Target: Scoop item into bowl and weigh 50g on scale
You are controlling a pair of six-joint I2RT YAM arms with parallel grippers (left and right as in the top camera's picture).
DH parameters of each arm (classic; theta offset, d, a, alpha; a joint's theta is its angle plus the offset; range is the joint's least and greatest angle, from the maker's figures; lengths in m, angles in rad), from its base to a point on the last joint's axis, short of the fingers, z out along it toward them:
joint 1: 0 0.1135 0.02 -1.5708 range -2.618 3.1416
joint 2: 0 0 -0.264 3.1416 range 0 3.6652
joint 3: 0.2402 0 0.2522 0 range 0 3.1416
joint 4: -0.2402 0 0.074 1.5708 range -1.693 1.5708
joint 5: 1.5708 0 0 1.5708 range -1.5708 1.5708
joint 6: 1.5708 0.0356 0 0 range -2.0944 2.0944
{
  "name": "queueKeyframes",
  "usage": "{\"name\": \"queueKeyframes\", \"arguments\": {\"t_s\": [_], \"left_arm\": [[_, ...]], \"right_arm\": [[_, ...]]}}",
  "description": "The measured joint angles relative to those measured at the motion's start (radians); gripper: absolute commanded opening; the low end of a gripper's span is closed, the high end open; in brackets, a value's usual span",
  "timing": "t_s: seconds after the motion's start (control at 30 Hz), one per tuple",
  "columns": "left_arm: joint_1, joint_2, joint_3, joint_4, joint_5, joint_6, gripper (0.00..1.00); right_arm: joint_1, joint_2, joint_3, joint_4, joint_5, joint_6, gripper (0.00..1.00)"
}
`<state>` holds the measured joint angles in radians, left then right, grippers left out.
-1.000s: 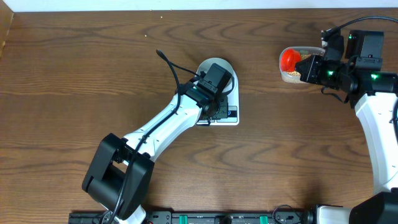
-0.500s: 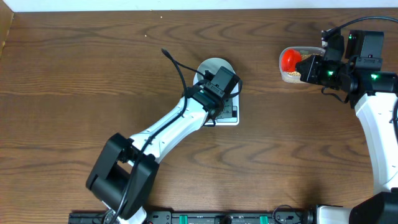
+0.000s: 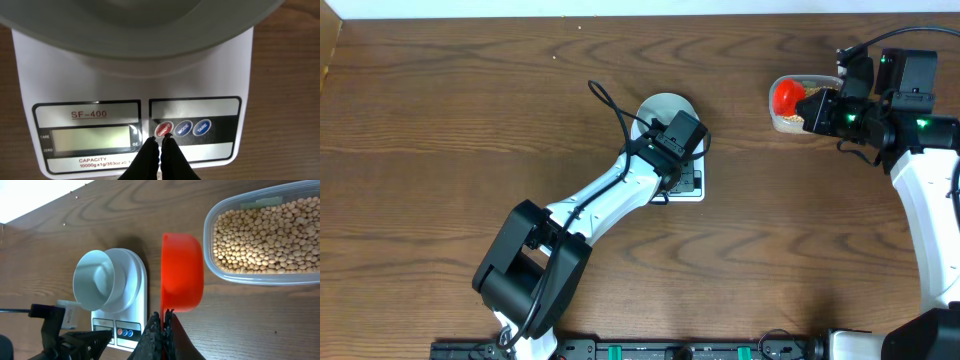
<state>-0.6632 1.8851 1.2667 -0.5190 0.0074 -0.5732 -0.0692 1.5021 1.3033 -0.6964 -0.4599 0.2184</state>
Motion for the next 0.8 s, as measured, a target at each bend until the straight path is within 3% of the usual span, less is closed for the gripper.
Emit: {"name": "queueKeyframes", "arguments": {"t_s": [0.8], "left_arm": [[-0.016, 0.052, 0.0, 0.025, -0.007, 0.0, 0.07]], "right_arm": [[0.0, 0.0, 0.0, -0.002, 0.008, 0.0, 0.01]]}}
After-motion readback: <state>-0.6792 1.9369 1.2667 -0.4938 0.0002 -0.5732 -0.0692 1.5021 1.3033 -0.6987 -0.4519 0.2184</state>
